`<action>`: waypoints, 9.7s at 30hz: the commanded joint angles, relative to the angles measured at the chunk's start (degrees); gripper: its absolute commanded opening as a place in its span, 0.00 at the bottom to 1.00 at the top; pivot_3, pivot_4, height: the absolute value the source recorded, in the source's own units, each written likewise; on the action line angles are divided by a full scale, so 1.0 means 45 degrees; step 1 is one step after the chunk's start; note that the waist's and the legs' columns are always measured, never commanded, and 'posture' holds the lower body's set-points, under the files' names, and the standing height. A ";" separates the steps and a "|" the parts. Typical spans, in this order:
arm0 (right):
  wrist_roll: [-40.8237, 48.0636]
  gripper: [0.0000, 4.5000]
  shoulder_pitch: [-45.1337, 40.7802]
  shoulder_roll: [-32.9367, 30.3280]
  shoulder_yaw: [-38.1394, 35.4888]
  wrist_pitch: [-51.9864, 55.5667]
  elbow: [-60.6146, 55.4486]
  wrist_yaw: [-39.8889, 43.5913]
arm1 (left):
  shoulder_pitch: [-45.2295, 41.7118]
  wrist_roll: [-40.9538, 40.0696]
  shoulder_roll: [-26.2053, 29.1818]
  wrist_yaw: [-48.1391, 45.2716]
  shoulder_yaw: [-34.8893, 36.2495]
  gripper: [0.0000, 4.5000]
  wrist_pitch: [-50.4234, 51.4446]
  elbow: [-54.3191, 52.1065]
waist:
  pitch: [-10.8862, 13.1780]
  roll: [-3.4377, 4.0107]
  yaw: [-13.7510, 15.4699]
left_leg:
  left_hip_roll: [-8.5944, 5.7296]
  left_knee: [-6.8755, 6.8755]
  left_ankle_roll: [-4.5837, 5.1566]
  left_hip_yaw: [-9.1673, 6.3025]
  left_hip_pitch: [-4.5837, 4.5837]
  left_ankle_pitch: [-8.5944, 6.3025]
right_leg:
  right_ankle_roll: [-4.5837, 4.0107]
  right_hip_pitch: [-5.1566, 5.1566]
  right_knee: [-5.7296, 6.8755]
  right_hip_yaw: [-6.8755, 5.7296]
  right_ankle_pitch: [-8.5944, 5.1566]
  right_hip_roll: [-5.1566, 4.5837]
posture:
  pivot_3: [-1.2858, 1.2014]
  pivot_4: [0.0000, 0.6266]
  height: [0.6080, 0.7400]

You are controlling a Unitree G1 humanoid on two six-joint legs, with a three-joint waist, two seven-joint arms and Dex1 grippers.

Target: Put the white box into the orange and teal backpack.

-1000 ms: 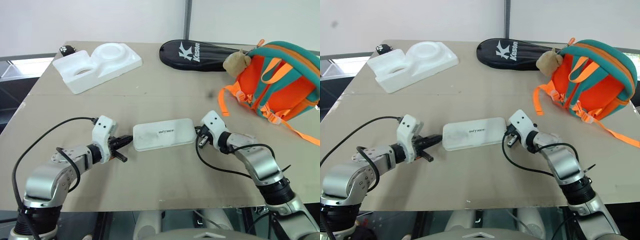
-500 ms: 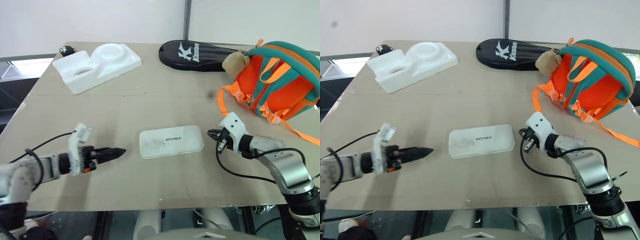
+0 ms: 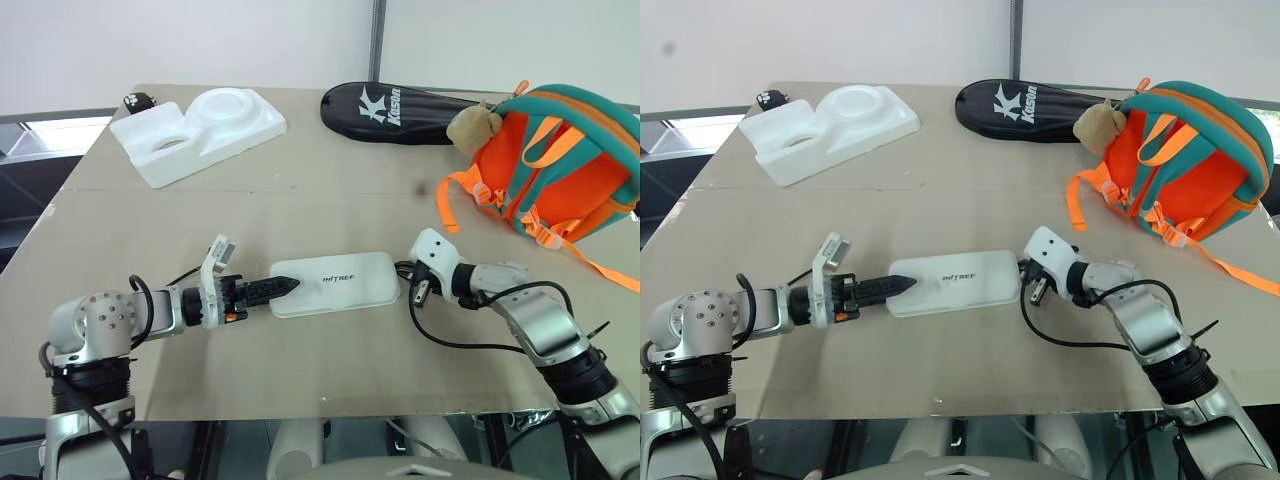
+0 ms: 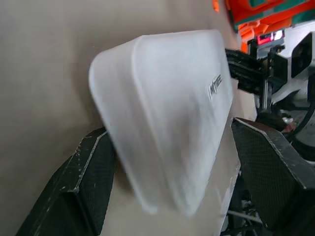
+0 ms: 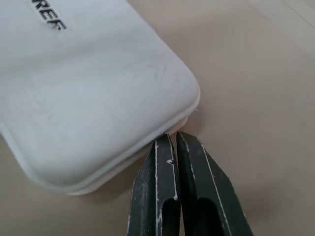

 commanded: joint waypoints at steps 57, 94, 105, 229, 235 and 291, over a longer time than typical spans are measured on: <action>0.5000 0.02 -0.5831 0.0995 -0.6520 -0.1482 0.2421 -0.0453 | -0.0405 -0.1225 -0.2786 0.5080 0.3057 0.25 -0.5465 -0.2033 | 0.0038 0.0046 -0.0203 | -0.0014 -0.0031 -0.0002 -0.0023 -0.0135 0.0002 | 0.0005 -0.0112 -0.0021 -0.0005 0.0008 0.0001 | 0.52 0.24 1.00; 0.8288 0.02 -0.2952 -0.1405 -0.5992 0.3726 -0.1528 0.0368 | 0.0918 -0.2016 0.4809 -0.4913 0.2471 0.25 -0.7565 -0.4045 | 0.0071 0.0004 -0.0031 | -0.0007 0.0029 0.0001 -0.0026 -0.0162 0.0001 | -0.0040 -0.0110 -0.0018 -0.0043 -0.0021 -0.0021 | 0.52 0.24 1.00; 0.8961 0.02 -0.3516 -0.1683 -0.6335 0.4865 -0.0557 0.0103 | 0.2169 -0.1934 0.5519 -0.6740 0.3063 0.25 -0.7616 -0.4689 | 0.0076 0.0007 -0.0060 | 0.0002 0.0019 0.0003 -0.0021 -0.0166 0.0000 | -0.0039 -0.0121 -0.0019 -0.0041 -0.0022 -0.0016 | 0.52 0.24 1.00; 1.2412 0.02 -0.2048 -0.3789 -0.7337 0.3410 -0.3717 0.1294 | -0.3270 0.7007 -0.1208 -0.6855 -0.7155 0.25 -1.5998 -0.1827 | 0.0079 0.0003 0.0025 | 0.0016 0.0122 0.0009 -0.0042 -0.0177 -0.0002 | 0.0014 -0.0073 -0.0007 -0.0031 0.0008 0.0024 | 0.52 0.24 1.00; 1.3011 0.02 -0.3105 -0.2429 -0.6585 0.3515 -0.4398 0.0609 | -0.4482 0.8155 -0.2869 -0.4797 -0.8482 0.25 -1.3572 -0.1175 | 0.0078 0.0003 0.0156 | 0.0010 0.0143 0.0010 -0.0047 -0.0185 -0.0002 | 0.0019 -0.0069 -0.0001 -0.0033 0.0010 0.0024 | 0.52 0.24 1.00; 0.8701 0.00 -0.1875 -0.0434 -0.6485 0.1749 -0.3359 -0.2657 | -0.3913 -0.5019 -0.1401 0.0951 -0.0630 0.07 -0.3396 -0.2971 | 0.0079 0.0007 -0.0038 | 0.0003 0.0131 0.0007 -0.0065 -0.0168 -0.0001 | 0.0017 -0.0074 0.0040 -0.0035 0.0011 0.0021 | 0.52 0.24 1.00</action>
